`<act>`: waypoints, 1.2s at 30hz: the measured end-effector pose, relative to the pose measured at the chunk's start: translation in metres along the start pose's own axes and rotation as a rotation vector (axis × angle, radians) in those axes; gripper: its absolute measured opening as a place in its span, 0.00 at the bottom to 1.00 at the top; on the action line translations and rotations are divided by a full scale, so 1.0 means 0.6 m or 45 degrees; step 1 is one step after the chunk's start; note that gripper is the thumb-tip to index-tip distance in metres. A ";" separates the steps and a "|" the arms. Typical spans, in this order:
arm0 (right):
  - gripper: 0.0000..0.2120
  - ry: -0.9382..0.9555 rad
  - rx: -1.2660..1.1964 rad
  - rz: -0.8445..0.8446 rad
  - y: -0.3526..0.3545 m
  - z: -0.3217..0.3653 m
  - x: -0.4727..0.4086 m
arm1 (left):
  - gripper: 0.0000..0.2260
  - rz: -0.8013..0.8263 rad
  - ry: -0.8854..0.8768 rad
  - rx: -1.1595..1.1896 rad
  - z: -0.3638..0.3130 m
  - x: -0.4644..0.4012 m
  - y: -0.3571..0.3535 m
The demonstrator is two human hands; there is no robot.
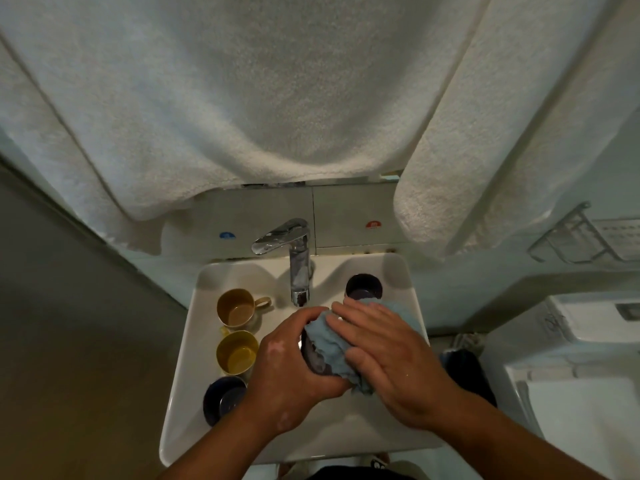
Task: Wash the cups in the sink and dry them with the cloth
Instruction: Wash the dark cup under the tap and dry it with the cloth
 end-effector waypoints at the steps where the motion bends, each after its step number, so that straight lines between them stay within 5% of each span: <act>1: 0.24 0.054 0.037 -0.034 0.011 -0.007 -0.003 | 0.34 0.022 -0.001 0.015 0.000 0.001 -0.002; 8: 0.23 -0.285 -0.150 -0.398 0.010 -0.018 -0.017 | 0.35 0.020 -0.018 -0.045 -0.001 -0.012 -0.003; 13: 0.21 -0.082 0.059 -0.375 -0.004 0.020 -0.001 | 0.32 -0.020 -0.040 -0.056 -0.007 -0.009 0.006; 18: 0.25 -0.514 -0.258 -0.282 0.017 -0.029 -0.024 | 0.39 -0.015 -0.141 -0.143 -0.008 -0.012 0.005; 22: 0.20 -0.502 -0.462 -0.544 0.038 -0.038 -0.020 | 0.42 0.011 -0.181 -0.170 -0.011 -0.014 0.002; 26: 0.16 -0.515 -0.667 -0.719 0.049 -0.061 -0.012 | 0.48 -0.015 0.150 0.262 -0.003 -0.004 -0.002; 29: 0.16 -0.473 -0.677 -0.792 0.053 -0.065 -0.005 | 0.39 -0.048 0.315 0.454 0.001 -0.006 -0.011; 33: 0.16 -0.477 -0.599 -0.719 0.039 -0.065 -0.007 | 0.35 -0.068 0.370 0.426 0.005 -0.007 -0.019; 36: 0.26 -0.635 -0.433 -0.499 0.010 -0.058 -0.014 | 0.40 -0.073 0.326 0.307 0.008 -0.004 -0.021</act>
Point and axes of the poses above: each hand's wrist, its own x-axis away from the middle knuckle, its own y-axis out of the back of the hand, z = x × y, the point moved 7 cm from there along -x, towards the middle knuckle, and after that the axes turned 14 degrees about -y, right-handed, at the moved point
